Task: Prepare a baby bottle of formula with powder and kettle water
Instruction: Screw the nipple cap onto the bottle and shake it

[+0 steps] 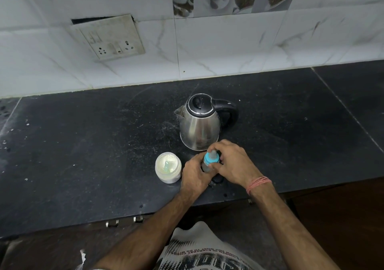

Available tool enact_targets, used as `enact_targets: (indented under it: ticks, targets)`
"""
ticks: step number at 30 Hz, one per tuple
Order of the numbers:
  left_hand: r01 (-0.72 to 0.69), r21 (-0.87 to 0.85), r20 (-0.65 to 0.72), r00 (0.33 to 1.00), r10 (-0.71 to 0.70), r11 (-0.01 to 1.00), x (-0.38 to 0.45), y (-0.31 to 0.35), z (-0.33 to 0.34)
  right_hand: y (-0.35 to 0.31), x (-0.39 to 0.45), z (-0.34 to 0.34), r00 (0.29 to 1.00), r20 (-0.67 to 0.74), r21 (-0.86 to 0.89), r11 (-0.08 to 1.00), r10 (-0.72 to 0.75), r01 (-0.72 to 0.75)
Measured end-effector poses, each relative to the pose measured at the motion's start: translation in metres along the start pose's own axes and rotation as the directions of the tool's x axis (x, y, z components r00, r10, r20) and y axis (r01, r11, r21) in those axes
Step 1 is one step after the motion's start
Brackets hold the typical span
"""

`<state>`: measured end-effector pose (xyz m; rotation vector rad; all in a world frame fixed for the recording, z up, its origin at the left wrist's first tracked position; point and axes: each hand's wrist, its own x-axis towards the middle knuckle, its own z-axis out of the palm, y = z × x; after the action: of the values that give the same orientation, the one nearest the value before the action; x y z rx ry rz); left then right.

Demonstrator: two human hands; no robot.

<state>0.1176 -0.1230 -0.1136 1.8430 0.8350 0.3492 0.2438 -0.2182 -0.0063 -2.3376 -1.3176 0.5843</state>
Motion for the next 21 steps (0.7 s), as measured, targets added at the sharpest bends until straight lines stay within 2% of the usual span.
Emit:
enact_targets:
  ticks: [4,7,13,18,21]
  targets:
    - [-0.017,0.028,-0.016,1.0,0.017,0.999,0.001,0.001,-0.001,-0.001,0.003,0.002,0.995,-0.072,-0.032,0.997,0.063,-0.066]
    - [-0.04,0.033,-0.009,0.999,0.041,0.999,0.0,0.001,-0.001,0.001,-0.001,0.004,0.991,-0.113,-0.138,0.986,0.075,-0.09]
    - [-0.036,0.052,-0.027,0.999,0.037,0.998,0.003,-0.003,-0.001,0.008,-0.003,0.005,1.0,-0.002,-0.022,1.0,-0.012,0.012]
    - [-0.052,0.063,-0.041,0.998,0.054,0.997,0.001,0.002,-0.002,0.004,-0.001,0.019,0.996,-0.081,-0.075,0.996,0.039,-0.045]
    - [-0.08,0.095,-0.043,0.995,0.085,0.992,0.002,-0.001,-0.002,0.006,-0.002,0.03,0.982,-0.155,-0.02,0.994,0.106,-0.11]
